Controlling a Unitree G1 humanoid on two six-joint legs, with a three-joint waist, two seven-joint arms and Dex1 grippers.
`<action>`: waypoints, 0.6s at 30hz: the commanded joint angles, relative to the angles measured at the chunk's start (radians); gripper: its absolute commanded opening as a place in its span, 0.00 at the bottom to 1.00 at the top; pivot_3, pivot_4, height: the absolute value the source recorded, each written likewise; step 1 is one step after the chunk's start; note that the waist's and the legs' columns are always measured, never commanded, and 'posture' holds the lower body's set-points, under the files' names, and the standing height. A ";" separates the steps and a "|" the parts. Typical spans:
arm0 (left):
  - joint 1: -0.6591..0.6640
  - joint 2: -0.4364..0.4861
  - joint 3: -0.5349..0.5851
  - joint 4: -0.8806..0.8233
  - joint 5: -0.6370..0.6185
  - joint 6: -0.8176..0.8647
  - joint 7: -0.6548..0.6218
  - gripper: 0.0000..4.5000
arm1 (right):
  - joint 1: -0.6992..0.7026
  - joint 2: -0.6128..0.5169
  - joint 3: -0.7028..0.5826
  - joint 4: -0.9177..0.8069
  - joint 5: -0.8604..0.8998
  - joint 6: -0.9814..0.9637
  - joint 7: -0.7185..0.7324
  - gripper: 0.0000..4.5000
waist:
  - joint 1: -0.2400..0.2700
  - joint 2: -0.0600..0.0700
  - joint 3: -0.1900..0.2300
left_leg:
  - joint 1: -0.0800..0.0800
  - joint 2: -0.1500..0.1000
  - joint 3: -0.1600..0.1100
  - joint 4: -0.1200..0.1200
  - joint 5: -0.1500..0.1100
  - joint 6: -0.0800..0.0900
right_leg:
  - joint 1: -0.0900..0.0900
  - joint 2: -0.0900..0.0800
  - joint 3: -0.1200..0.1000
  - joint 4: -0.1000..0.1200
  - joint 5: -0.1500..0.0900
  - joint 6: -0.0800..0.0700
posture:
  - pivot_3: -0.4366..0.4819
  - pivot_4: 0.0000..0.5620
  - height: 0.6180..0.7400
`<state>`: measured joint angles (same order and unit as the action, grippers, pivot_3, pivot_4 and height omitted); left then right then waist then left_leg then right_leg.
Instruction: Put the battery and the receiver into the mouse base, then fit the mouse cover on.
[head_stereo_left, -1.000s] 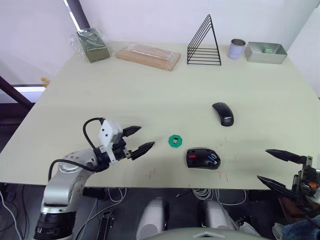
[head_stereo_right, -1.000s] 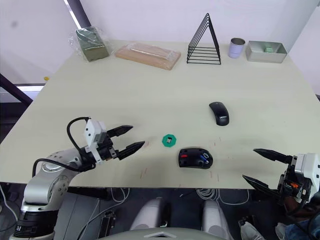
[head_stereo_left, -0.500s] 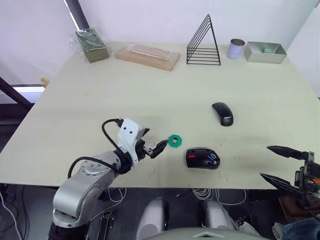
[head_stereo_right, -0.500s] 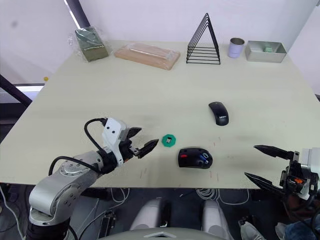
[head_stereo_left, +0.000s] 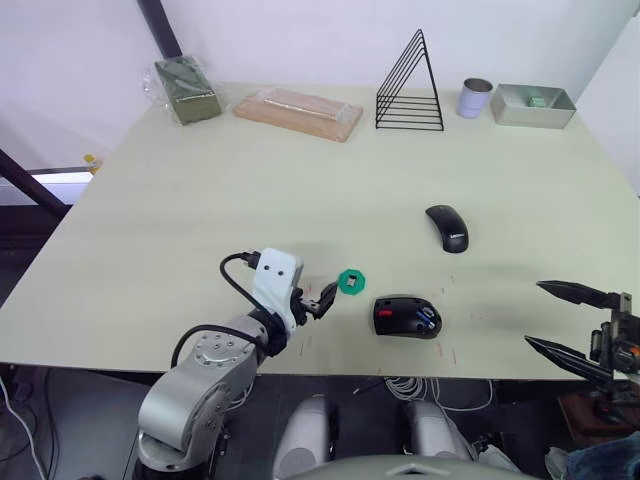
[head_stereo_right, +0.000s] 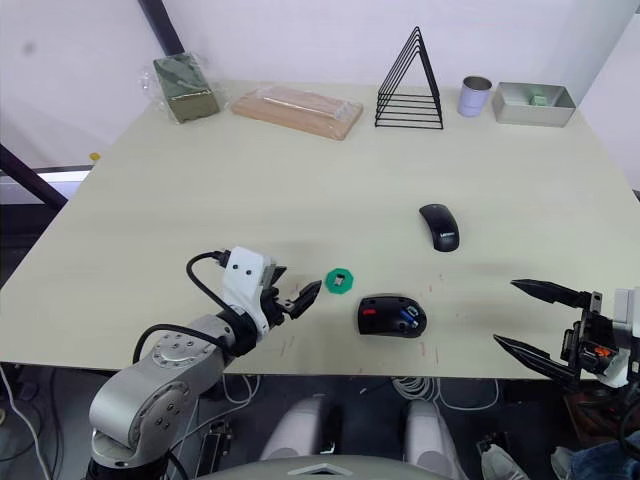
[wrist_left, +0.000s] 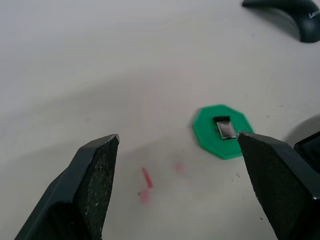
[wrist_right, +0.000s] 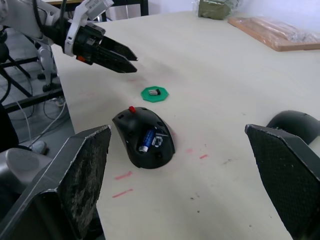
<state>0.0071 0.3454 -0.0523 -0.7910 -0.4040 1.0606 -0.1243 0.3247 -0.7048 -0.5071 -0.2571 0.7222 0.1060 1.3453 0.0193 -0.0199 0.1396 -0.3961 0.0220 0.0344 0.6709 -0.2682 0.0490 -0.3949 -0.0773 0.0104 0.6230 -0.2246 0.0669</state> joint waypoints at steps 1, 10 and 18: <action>-0.013 -0.022 -0.032 -0.008 0.035 -0.026 0.028 0.88 | -0.009 -0.011 0.000 -0.009 0.008 0.001 0.000 1.00 | -0.001 0.000 0.000 | 0.000 0.000 0.000 0.000 0.000 0.000 | 0.000 0.000 0.000 0.000 0.000 0.000 | 0.48 0.27 1.00; -0.070 -0.092 -0.093 -0.024 0.038 0.019 0.045 0.76 | -0.070 -0.034 0.010 0.012 0.024 0.038 0.001 1.00 | -0.001 0.000 0.000 | 0.000 0.000 0.000 0.000 0.000 0.000 | 0.000 0.000 0.000 0.000 0.000 0.000 | 0.48 0.27 1.00; -0.095 -0.141 -0.139 -0.001 0.100 0.093 0.129 0.76 | -0.037 -0.035 -0.026 -0.012 0.051 0.043 0.015 1.00 | -0.001 0.000 0.000 | 0.000 0.000 -0.001 0.000 0.000 0.000 | 0.000 0.000 0.000 0.000 0.000 0.000 | 0.48 0.27 1.00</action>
<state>-0.0786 0.2109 -0.1711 -0.7732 -0.3219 1.1494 -0.0114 0.2796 -0.7353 -0.4907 -0.2408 0.7482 0.1581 1.3478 0.0187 -0.0200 0.1397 -0.3963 0.0215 0.0337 0.6708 -0.2682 0.0491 -0.3948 -0.0772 0.0104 0.6229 -0.2247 0.0669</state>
